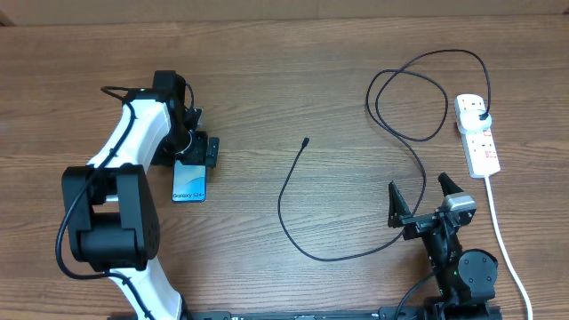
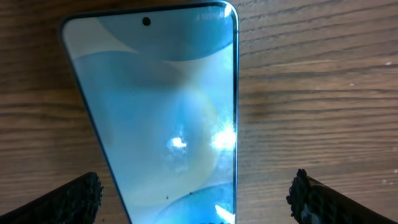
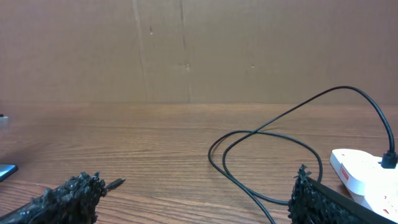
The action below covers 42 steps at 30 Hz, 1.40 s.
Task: Plug charger to phone and switch on socket
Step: 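Close the left gripper on the smartphone's bottom edge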
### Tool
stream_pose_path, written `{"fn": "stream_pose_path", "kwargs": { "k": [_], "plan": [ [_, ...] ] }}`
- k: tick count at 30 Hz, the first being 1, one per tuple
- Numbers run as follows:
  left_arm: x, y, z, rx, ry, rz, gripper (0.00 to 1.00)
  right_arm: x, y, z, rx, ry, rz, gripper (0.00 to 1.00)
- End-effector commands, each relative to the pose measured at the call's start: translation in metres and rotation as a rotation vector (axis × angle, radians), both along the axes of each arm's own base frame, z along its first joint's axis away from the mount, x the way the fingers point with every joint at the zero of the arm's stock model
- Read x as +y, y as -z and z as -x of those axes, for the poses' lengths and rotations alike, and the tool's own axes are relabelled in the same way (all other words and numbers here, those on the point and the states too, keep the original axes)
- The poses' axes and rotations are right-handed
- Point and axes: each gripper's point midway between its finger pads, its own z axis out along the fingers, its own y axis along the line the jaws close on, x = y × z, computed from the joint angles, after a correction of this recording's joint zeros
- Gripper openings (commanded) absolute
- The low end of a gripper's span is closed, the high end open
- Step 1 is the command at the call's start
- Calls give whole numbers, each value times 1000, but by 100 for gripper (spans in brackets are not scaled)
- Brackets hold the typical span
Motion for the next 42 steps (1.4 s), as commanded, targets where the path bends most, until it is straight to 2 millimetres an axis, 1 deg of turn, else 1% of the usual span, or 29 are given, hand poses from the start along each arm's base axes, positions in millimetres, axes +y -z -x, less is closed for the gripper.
{"fn": "stream_pose_path", "kwargs": {
  "k": [1,10,19,30,39,42],
  "plan": [
    [3,7,-4,7,12,8,100,-1,2,0,-2,8,2,100],
    [15,10,-5,2,-31,-13,99,-1,2,0,-2,8,2,100],
    [7,25,0,1,-44,31,100,-1,2,0,-2,8,2,100],
    [7,29,5,14,-69,30,100,-1,2,0,-2,8,2,100],
    [4,48,20,37,-96,28,100,-1,2,0,-2,8,2,100],
    [4,52,23,40,-99,28,96,-1,2,0,-2,8,2,100]
  ]
}}
